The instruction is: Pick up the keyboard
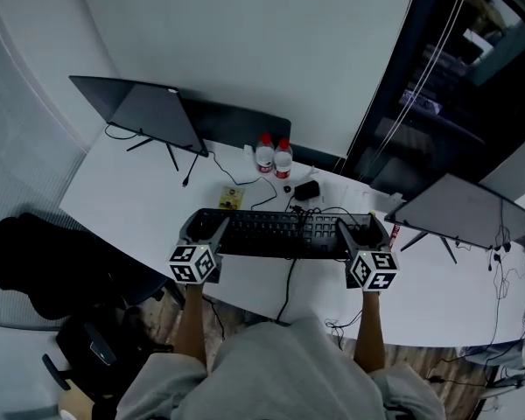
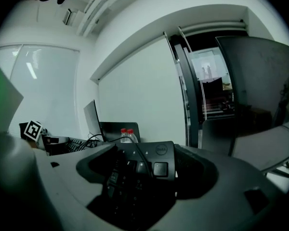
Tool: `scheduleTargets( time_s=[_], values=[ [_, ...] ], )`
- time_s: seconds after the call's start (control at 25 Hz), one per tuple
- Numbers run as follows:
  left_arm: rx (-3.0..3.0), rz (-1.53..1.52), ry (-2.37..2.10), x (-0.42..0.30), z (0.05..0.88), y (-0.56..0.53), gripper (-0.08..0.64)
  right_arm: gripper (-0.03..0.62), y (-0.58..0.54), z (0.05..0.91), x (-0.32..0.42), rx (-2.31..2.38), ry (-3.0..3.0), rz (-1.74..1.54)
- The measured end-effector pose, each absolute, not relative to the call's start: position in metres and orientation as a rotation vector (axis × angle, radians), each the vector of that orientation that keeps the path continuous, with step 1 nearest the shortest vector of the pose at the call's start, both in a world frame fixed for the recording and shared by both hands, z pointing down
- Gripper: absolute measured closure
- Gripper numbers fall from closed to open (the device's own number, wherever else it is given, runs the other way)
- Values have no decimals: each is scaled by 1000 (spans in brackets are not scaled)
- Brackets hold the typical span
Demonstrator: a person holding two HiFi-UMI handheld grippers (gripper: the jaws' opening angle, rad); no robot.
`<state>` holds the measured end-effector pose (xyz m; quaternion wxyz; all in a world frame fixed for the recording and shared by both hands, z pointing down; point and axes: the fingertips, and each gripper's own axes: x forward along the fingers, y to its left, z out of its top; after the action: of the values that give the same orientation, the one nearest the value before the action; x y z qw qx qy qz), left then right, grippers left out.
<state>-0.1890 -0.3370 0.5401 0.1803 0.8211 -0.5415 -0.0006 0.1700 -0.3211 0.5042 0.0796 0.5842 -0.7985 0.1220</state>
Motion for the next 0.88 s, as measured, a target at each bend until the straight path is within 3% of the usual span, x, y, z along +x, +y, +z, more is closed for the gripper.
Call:
scheduleTargets(
  time_s=[0.88],
  values=[
    [2465,-128,-1589,-191,452,-374,239,227,-350,428,170,1816,-2495,184]
  ],
)
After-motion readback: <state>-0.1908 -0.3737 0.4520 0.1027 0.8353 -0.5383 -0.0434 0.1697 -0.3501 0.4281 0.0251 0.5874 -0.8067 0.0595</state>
